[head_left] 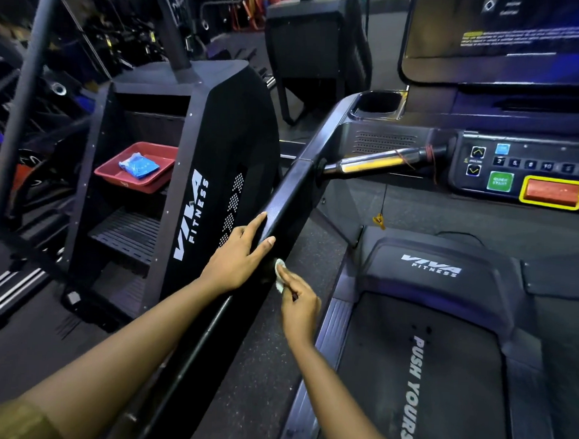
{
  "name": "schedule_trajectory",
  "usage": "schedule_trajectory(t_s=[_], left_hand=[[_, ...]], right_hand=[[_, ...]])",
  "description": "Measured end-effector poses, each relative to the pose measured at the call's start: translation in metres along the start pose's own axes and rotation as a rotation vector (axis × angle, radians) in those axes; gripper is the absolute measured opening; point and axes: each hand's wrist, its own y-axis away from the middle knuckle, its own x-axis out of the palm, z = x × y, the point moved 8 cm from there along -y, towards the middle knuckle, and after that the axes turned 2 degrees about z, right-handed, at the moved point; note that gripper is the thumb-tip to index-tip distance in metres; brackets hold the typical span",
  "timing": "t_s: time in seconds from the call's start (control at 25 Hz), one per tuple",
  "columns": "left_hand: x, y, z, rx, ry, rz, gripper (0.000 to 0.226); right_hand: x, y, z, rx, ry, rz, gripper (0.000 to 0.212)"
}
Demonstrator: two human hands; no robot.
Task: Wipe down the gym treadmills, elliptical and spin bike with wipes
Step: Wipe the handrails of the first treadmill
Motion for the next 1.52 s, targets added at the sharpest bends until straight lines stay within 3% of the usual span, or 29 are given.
schedule_trajectory(t_s=[0.2, 0.4, 0.64, 0.84, 0.92, 1.08, 1.28, 1.52], left_hand=[[-0.001, 0.032, 0.029, -0.04, 0.109, 0.087, 0.083], [0.001, 0.051, 0.028, -0.075, -0.056, 0.005, 0.063], [0.0, 0.05, 0.028, -0.067, -0.062, -0.041, 0.062], [-0.001, 0.049, 0.028, -0.064, -0.042, -0.039, 0.062], [-0.001, 0.05, 0.027, -0.061, -0.052, -0.038, 0.062], [0.0, 0.051, 0.027, -0.055, -0.04, -0.032, 0.062], [-0.001, 0.05, 0.028, -0.042, -0.021, -0.04, 0.062], [-0.001, 0.049, 0.028, -0.043, -0.008, -0.04, 0.062]], right_hand=[[-0.024, -0.072, 0.059, -0.166, 0.127, -0.04, 0.041], [-0.004, -0.119, 0.065, -0.127, 0.14, -0.066, 0.037], [0.009, -0.05, 0.063, -0.346, 0.189, -0.143, 0.036], [0.02, 0.022, 0.065, -0.452, 0.193, -0.015, 0.03], [0.011, 0.014, 0.065, -0.386, 0.089, -0.022, 0.031], [-0.014, -0.049, 0.029, -0.045, 0.033, -0.221, 0.039], [0.002, -0.034, 0.011, -0.119, 0.112, -0.213, 0.041], [0.014, 0.053, -0.006, -0.043, -0.032, -0.12, 0.034]])
